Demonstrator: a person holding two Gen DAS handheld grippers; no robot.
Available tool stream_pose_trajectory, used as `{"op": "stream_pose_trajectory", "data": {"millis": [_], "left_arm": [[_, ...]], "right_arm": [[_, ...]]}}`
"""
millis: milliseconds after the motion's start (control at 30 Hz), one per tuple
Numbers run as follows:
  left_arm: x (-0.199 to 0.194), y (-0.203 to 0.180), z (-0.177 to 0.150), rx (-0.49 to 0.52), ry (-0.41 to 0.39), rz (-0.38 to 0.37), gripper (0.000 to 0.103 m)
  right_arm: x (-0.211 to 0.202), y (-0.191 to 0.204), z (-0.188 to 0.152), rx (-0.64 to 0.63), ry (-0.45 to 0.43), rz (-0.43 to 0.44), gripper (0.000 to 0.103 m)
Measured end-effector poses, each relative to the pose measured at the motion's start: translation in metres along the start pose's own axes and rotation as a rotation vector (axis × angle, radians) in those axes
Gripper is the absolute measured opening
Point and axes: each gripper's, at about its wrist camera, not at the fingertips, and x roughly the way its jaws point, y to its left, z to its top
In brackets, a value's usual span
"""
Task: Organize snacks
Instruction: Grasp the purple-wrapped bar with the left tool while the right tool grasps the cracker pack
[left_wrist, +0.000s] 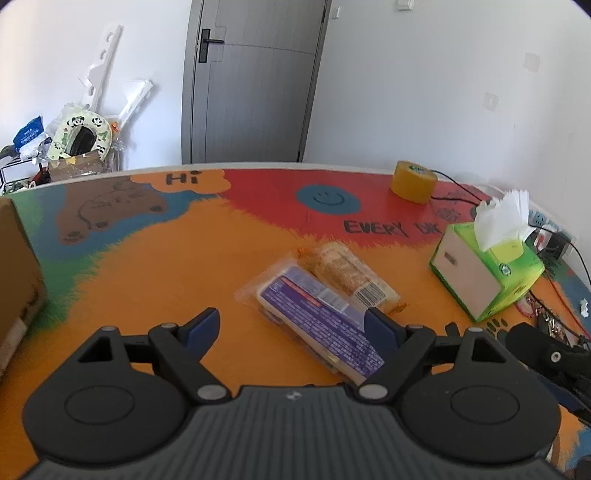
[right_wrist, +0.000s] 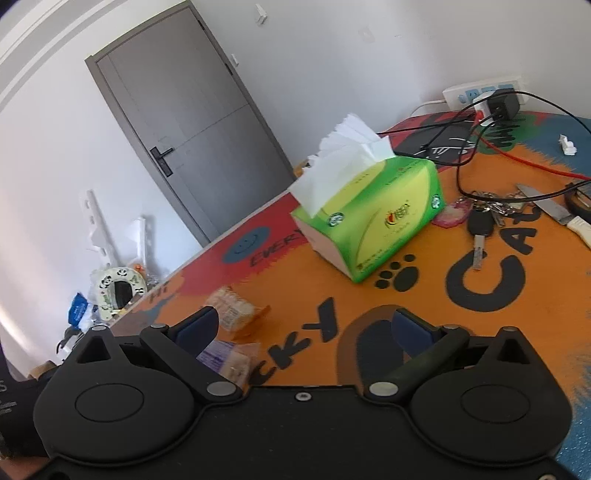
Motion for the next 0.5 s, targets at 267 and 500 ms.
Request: {"op": "stream_pose_trajectory", "data": {"millis": [267,500], "left_arm": [[0.017,-0.013,-0.005,0.003,0.012,-0.003,0.084],[0.021,-0.011,-0.006,-0.001,0.009,-0.01,0.088]], "right_arm": [[0.013,-0.013,-0.003,0.026,0.021,-0.022,0.101],[0.025,-0.013,-0.003,0.025,0.04,-0.023,0.1]]}}
